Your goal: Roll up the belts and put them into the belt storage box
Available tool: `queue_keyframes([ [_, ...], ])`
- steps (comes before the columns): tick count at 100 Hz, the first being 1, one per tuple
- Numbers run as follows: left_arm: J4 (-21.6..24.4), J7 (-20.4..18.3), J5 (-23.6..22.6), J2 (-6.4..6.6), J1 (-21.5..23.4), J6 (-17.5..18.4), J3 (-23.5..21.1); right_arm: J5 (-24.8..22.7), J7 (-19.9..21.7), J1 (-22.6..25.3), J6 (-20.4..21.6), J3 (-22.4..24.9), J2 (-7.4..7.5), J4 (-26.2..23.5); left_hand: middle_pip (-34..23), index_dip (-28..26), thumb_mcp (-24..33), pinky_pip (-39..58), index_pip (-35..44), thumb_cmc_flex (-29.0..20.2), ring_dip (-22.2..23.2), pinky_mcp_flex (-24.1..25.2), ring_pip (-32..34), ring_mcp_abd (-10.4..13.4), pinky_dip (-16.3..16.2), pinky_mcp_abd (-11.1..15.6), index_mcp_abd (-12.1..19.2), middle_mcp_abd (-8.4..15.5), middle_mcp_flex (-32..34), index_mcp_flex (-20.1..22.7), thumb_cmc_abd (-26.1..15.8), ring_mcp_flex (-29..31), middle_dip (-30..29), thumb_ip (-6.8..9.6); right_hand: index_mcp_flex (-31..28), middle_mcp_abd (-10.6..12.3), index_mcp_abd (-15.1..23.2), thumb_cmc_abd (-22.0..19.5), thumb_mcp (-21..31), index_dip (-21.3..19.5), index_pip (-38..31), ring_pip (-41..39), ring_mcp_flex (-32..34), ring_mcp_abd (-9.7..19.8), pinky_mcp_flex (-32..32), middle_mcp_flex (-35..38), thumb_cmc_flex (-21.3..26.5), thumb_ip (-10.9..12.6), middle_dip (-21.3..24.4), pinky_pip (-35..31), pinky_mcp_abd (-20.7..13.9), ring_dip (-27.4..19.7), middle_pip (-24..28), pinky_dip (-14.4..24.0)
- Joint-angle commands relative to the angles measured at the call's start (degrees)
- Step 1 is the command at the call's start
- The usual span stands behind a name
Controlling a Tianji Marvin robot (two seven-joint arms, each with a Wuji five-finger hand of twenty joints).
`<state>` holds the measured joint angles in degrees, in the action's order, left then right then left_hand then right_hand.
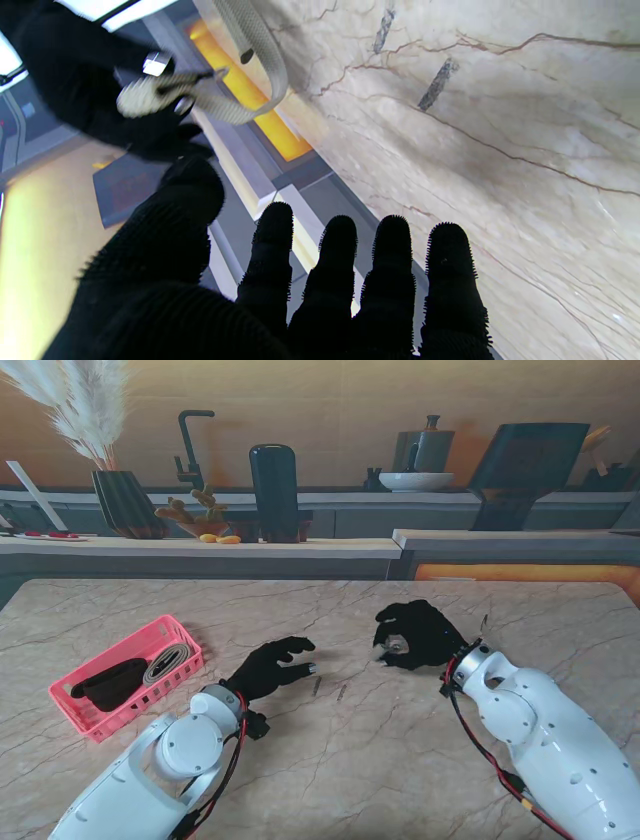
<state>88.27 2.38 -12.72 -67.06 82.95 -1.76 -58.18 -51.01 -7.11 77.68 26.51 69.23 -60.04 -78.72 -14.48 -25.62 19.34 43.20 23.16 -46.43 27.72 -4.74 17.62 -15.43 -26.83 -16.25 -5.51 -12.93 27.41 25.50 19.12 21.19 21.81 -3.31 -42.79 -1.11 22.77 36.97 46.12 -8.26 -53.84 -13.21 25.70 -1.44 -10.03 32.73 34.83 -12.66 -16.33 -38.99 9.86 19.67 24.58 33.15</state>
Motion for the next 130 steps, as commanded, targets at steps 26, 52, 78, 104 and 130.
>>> queue_keyframes([
  [26, -5.1, 6.4, -1.3, -2.42, -4.3, 1.5, 5.2, 12.3, -3.5, 1.1, -4.2, -1.4, -4.38, -5.6, 2.6, 5.3, 6.2, -9.8, -3.8, 6.4, -7.6, 4.8, -5.9, 5.2, 7.4, 9.4, 0.6, 2.6, -13.9, -12.4, 4.9, -10.0, -6.1, 0.0, -4.2, -0.6, 6.2, -2.3, 2.0, -0.9, -5.4, -1.2, -0.3, -0.1, -0.7, 1.2, 0.0, 0.6, 0.2, 0.2, 0.2, -0.4, 0.7, -1.0],
  [52, -8.1, 10.4, 0.1, -4.44, -7.3, 2.1, 7.8, 18.3, -5.7, 0.7, -5.8, -3.0, -6.09, -8.4, 2.8, 6.9, 6.3, -10.4, -2.5, 7.4, -8.6, 6.6, -5.0, 6.2, 8.9, 11.0, 0.4, 2.8, -16.9, -16.6, 4.3, -12.5, -8.4, 0.22, -3.8, -0.8, 5.9, -3.1, 1.0, -0.9, -5.4, -2.4, 1.3, 0.1, -1.6, 2.7, 0.2, 1.0, 0.0, -1.2, -0.1, 0.4, 1.3, -0.5],
  [78, -10.9, 11.8, 4.0, -6.23, -10.1, 3.9, 10.3, 20.5, -7.3, -0.8, -6.1, -4.7, -7.04, -11.0, 3.4, 8.9, 6.7, -11.6, -3.6, 9.0, -10.1, 6.9, -5.1, 7.3, 10.1, 12.6, 0.7, 3.2, -17.0, -16.8, 4.9, -12.9, -9.1, 0.13, -3.6, -0.8, 5.7, -3.4, 0.4, -1.0, -5.4, -2.9, 2.3, 0.4, -2.1, 3.3, 0.5, 1.3, -0.2, -1.9, -0.1, 1.0, 1.4, -0.5],
  [104, -11.8, 15.3, 6.4, -8.22, -10.7, 3.8, 11.9, 20.2, -9.5, -2.1, -6.8, -6.2, -7.69, -11.9, -1.6, 6.7, 0.4, -7.0, 1.6, 2.2, -9.4, 5.6, -1.6, 7.6, 8.1, 12.8, 0.7, 3.6, -15.5, -16.6, -3.9, -10.5, -7.1, 0.39, -3.2, -0.9, 5.9, -4.0, -0.2, -1.1, -5.4, -3.1, 2.5, 0.4, -2.1, 3.5, 0.6, 1.5, -0.4, -2.1, -0.1, 1.4, 1.5, -0.7],
  [130, -11.8, 18.1, 8.6, -9.46, -10.1, 4.2, 12.0, 21.3, -11.4, -2.5, -8.9, -7.0, -8.4, -11.5, -5.4, 4.9, -6.6, 0.3, 7.2, -7.3, -8.6, 2.6, 3.0, 8.0, 4.8, 11.2, 1.6, 5.0, -7.1, -10.6, -13.0, -4.3, -5.9, 1.02, -3.0, -1.0, 6.1, -4.3, -0.8, -1.4, -5.3, -3.5, 3.2, 0.5, -2.4, 4.1, 0.8, 1.8, -0.5, -2.4, -0.1, 1.8, 1.7, -0.8],
])
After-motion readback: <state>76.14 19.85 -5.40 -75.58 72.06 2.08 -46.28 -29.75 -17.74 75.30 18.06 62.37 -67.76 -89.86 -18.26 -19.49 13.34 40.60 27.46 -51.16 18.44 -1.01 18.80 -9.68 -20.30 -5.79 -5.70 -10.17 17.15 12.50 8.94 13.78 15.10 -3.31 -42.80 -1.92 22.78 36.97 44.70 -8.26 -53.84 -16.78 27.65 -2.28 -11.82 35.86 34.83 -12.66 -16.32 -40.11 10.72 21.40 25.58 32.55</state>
